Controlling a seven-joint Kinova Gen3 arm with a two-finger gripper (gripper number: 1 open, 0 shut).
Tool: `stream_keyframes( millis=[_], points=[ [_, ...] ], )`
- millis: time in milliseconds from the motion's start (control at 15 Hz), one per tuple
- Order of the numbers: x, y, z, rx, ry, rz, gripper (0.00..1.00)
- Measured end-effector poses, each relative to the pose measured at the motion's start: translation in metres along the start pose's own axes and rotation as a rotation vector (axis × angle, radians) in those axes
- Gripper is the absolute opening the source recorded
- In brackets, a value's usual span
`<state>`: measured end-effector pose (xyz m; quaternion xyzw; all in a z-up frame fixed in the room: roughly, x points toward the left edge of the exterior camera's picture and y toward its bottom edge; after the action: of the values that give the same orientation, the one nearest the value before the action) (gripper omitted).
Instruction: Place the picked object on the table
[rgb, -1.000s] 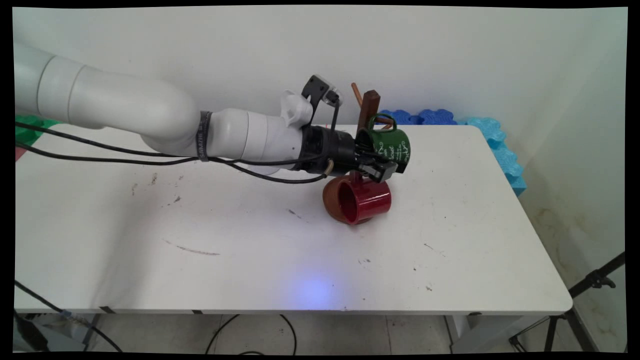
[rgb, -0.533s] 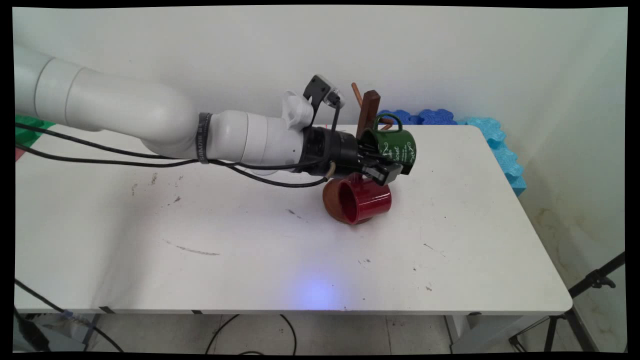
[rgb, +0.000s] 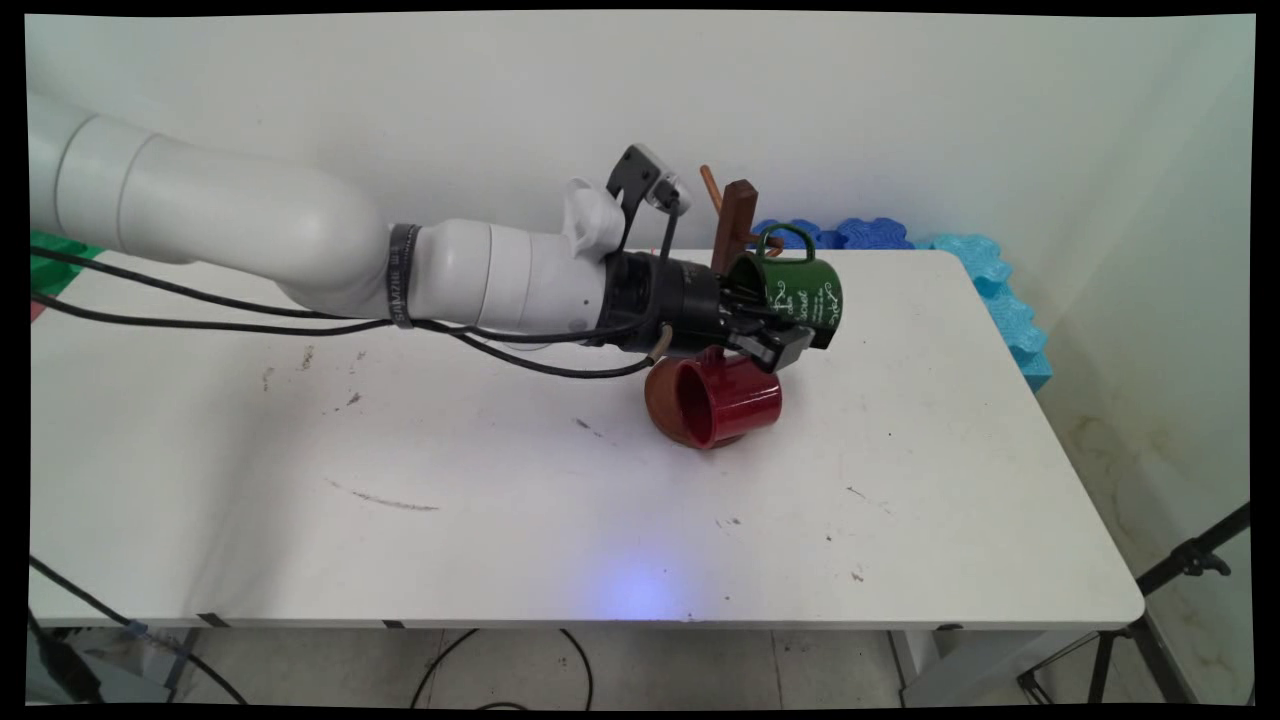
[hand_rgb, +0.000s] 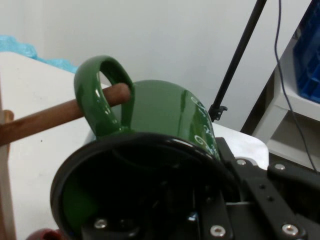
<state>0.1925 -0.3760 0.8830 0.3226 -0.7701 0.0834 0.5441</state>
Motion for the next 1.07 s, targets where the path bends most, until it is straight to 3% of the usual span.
stream_keyframes(
  millis=[1067],
  points=[
    [0.01, 0.027, -0.028, -0.069, 0.022, 0.018, 0.0]
  ],
)
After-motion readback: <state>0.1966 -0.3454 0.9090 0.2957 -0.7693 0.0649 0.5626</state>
